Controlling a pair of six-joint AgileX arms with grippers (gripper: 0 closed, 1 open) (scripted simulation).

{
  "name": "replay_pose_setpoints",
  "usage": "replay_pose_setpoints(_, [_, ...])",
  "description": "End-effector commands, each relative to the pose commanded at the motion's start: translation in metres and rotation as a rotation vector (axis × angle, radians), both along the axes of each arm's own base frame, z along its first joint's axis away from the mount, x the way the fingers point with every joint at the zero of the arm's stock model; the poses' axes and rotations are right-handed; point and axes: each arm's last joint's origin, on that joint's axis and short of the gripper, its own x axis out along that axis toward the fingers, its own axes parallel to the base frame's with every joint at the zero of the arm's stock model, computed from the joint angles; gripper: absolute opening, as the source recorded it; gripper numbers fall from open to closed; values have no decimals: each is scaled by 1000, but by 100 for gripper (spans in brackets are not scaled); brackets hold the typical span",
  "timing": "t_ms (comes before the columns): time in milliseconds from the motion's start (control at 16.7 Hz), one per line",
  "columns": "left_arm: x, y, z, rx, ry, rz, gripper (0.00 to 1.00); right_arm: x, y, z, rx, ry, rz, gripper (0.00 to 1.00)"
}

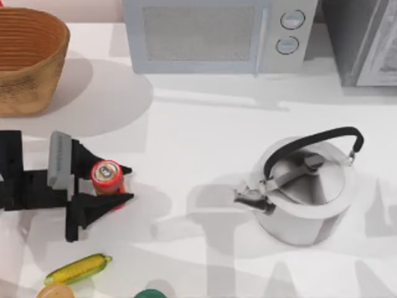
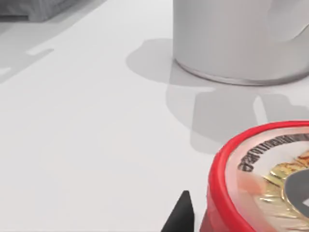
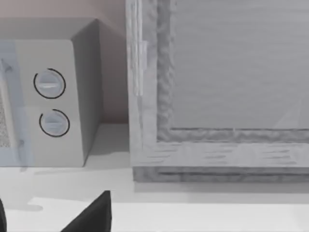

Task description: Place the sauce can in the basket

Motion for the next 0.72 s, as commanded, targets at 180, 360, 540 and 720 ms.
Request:
replay_pose_setpoints(180, [0, 0, 0, 0, 0, 0, 0, 0, 0, 0, 0, 0, 0, 100])
replay_pose_setpoints(360, [0, 1, 0, 0, -1, 3, 0, 0, 0, 0, 0, 0, 0, 100])
replay_pose_setpoints(540, [11, 1, 10, -2, -29, 0, 0, 0, 0, 0, 0, 0, 0, 100])
replay_pose_setpoints(720, [41, 4, 47, -8, -111, 9, 0, 0, 0, 0, 0, 0, 0, 100])
